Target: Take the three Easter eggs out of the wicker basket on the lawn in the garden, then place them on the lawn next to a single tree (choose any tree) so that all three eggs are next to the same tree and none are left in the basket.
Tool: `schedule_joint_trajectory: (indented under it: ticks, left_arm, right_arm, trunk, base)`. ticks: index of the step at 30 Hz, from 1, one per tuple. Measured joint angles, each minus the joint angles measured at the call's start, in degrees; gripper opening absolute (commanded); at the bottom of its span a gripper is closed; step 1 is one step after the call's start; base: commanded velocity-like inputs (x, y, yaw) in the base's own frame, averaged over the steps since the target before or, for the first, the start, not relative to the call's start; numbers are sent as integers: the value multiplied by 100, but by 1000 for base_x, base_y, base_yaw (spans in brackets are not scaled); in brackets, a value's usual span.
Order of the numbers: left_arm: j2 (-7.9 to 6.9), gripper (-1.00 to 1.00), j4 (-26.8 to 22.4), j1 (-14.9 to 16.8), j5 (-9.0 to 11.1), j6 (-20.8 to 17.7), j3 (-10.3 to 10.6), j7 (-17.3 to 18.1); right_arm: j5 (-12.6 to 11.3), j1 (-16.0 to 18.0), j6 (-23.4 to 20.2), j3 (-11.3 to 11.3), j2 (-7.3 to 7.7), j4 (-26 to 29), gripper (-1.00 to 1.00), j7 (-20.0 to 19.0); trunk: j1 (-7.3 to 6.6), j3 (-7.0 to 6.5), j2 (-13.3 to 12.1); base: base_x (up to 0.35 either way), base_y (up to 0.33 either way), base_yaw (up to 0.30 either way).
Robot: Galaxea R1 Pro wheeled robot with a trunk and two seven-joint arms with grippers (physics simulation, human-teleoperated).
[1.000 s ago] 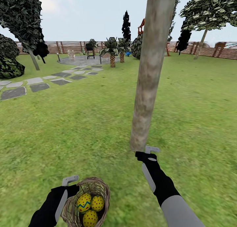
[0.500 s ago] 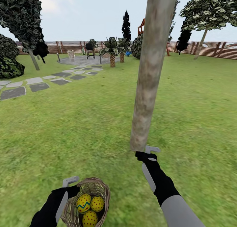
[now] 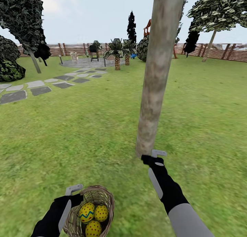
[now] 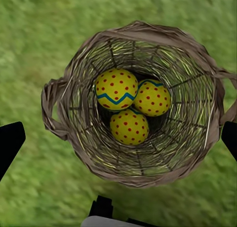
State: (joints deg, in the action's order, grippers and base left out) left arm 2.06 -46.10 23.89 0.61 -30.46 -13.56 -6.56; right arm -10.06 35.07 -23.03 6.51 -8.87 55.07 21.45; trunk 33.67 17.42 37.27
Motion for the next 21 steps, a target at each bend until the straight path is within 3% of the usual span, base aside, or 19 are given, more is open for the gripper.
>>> schedule_joint_trajectory:
  ticks: [8,21]
  left_arm:
    - [-1,100,39,8,-5,-23,0,0]
    - [-2,100,728,307,6,-41,6,138]
  right_arm:
    - [-1,-4,-9,1,-4,135,100,0]
    - [-2,-5,-17,67,-5,246,100,0]
  trunk:
    - [176,144,321]
    - [462,378,844]
  base:
    - [0,0,0]
    - [0,0,0]
